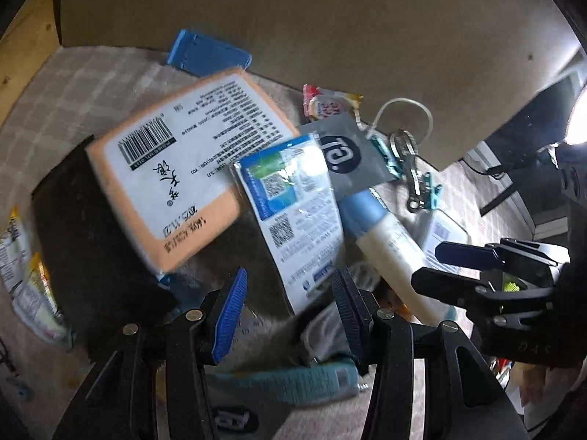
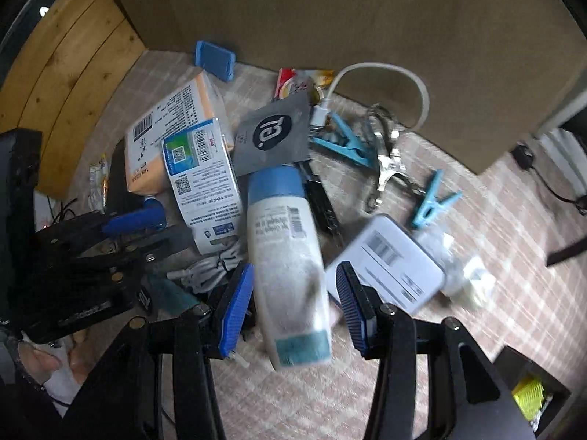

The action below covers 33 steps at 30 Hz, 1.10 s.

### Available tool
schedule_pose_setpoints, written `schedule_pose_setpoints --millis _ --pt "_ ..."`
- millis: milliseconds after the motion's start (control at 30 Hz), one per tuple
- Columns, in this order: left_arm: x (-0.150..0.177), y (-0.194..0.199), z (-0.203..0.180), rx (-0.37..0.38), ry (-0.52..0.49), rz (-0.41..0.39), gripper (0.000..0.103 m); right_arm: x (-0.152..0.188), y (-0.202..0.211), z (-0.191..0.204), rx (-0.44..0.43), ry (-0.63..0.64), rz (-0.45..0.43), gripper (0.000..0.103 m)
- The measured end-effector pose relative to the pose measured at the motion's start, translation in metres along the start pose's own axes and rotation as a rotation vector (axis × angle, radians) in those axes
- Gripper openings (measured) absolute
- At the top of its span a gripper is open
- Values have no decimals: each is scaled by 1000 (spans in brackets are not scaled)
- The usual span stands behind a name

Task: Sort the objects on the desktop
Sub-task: 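Grasp the white blue-capped lotion bottle with right gripper while left grasps a clear plastic piece, then carry the lotion bottle and plastic piece into the tray and open both grippers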

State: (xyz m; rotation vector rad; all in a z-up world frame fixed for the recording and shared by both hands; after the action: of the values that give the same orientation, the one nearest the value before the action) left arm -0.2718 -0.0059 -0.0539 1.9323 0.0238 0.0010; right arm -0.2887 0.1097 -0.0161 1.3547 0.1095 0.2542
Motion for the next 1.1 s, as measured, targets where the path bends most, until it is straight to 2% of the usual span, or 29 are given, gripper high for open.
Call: schedule_pose_setpoints --millis 133,333,400,433,500,567,633,733,867,967,1100 --pt "-7 -8 4 34 24 2 46 -5 -12 -2 -9 4 27 52" --pt "-14 -15 1 79 45 5 43 -12 -20 6 -58 17 33 52" --pt "-16 -17 -1 95 46 2 38 -13 -22 9 -57 22 32 52" --pt "-16 -18 -4 103 41 2 30 -13 -23 11 -55 21 31 49" --pt "-15 -17 -10 105 25 -5 25 -11 -28 13 -48 21 43 47" --pt "-14 -14 -15 114 13 -13 13 -9 -30 15 -35 21 35 47" --pt "-12 -9 -21 108 -1 -25 9 -6 -29 16 -31 15 20 46" --pt "-9 2 -26 75 -21 -44 9 1 -26 15 -46 -6 6 46" --pt "-13 15 -23 76 -15 -61 9 11 -15 9 -58 -48 -40 46" --pt "-5 30 -23 81 -28 -71 9 20 -4 6 -69 -71 -67 46" --pt "11 48 -42 98 -81 -77 9 41 14 -10 -50 -90 -106 46"
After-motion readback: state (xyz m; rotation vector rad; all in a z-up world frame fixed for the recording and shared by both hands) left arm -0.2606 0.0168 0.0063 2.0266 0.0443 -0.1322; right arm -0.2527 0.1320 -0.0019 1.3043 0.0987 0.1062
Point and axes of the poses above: each gripper's, at about its wrist camera, not at the fingertips, and y roughly against the way its jaws point, z to its left, x to its underside, the point moved 8 cm from there along -y, roughly the way its jaws point, and after that the axes turned 12 degrees about z, right-handed, at the moved point
